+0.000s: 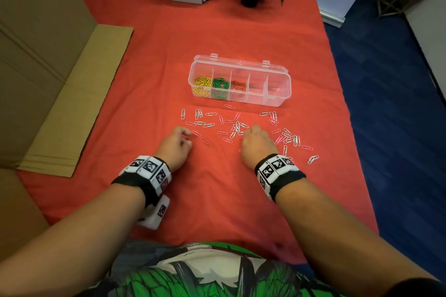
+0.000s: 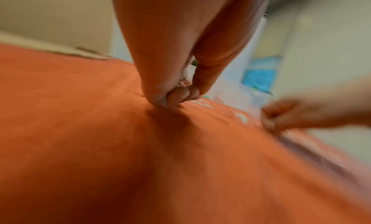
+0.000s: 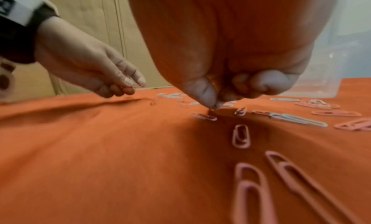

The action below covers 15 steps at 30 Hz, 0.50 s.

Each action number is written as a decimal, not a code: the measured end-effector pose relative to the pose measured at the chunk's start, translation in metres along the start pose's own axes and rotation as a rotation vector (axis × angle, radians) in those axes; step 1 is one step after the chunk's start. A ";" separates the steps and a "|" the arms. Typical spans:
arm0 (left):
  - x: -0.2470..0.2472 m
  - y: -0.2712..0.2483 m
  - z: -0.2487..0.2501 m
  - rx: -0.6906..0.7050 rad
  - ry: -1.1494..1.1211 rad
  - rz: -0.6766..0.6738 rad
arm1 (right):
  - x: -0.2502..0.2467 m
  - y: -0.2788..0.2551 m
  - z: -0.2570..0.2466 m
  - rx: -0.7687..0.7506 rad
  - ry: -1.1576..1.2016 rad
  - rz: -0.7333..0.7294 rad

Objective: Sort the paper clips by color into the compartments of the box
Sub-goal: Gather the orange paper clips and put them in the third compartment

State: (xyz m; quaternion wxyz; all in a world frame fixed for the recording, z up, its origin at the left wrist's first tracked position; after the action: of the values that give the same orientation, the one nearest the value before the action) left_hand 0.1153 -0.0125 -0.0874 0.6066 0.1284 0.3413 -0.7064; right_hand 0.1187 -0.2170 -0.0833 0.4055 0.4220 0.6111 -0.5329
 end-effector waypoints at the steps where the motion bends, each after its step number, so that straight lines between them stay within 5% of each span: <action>1: -0.005 0.002 -0.006 -0.088 -0.139 0.011 | 0.001 0.003 0.000 -0.011 0.095 -0.010; 5: -0.016 -0.003 -0.024 -0.433 -0.865 0.085 | 0.005 0.011 -0.001 0.116 0.825 -0.121; 9: -0.020 -0.006 -0.029 -0.545 -1.090 0.067 | 0.012 0.001 -0.021 0.221 1.421 -0.293; 12: -0.028 0.004 -0.033 -0.470 -0.834 0.091 | 0.010 -0.004 -0.038 0.262 1.779 -0.413; 15: -0.051 0.010 -0.027 -0.225 -0.041 0.180 | 0.016 -0.001 -0.050 0.353 1.753 -0.461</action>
State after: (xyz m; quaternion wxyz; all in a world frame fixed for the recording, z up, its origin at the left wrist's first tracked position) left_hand 0.1304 0.0442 -0.0803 0.6849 0.0754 0.3931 -0.6089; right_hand 0.1107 -0.1660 -0.0927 -0.3886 0.5982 0.6785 -0.1756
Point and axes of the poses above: each hand's wrist, its own y-axis towards the middle knuckle, its own x-axis out of the palm, z = x × y, the point moved 9 cm from there along y, towards the middle knuckle, and after that the axes turned 2 degrees about -y, right-handed, at the moved point
